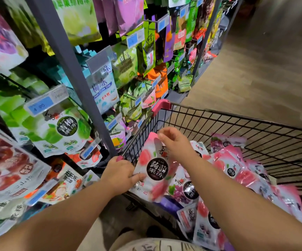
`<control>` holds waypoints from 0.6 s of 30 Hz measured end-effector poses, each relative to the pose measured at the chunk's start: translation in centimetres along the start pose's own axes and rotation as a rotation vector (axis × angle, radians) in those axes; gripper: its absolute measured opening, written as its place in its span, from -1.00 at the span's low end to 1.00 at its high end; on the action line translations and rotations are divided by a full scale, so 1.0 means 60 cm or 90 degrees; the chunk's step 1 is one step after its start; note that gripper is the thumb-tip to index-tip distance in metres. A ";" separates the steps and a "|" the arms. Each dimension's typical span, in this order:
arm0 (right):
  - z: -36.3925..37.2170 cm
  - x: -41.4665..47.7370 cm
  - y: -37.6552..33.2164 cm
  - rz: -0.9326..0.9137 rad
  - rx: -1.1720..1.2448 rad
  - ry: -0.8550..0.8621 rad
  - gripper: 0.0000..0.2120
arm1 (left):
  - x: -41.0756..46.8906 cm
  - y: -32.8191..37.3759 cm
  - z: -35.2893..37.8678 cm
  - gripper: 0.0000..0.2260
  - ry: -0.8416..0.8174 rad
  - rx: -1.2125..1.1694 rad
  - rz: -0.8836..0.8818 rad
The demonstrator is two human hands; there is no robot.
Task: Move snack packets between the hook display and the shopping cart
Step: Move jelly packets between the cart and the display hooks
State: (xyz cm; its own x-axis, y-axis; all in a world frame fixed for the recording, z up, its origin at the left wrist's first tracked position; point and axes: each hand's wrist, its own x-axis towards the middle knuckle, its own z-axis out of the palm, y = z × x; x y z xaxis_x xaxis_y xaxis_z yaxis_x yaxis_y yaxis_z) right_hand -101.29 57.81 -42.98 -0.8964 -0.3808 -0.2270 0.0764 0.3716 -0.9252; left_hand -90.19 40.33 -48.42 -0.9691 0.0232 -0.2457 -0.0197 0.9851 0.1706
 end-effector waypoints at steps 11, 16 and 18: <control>-0.155 -0.128 0.262 0.427 -0.144 0.077 -0.50 | 0.004 0.000 0.011 -0.36 0.024 0.050 -0.019; -0.175 -0.185 0.347 0.508 -0.170 0.056 -0.78 | 0.004 0.006 0.008 -0.40 0.020 0.061 -0.035; -0.182 -0.196 0.372 0.526 -0.128 0.062 -0.77 | 0.007 0.004 0.008 -0.45 0.026 0.062 -0.032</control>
State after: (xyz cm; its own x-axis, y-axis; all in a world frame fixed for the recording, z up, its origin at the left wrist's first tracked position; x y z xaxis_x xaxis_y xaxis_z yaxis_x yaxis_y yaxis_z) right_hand -93.83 79.80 -57.66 -0.6217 0.1490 -0.7690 0.6506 0.6449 -0.4010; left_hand -90.47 40.65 -48.93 -0.9768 -0.0322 -0.2115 -0.0468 0.9968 0.0643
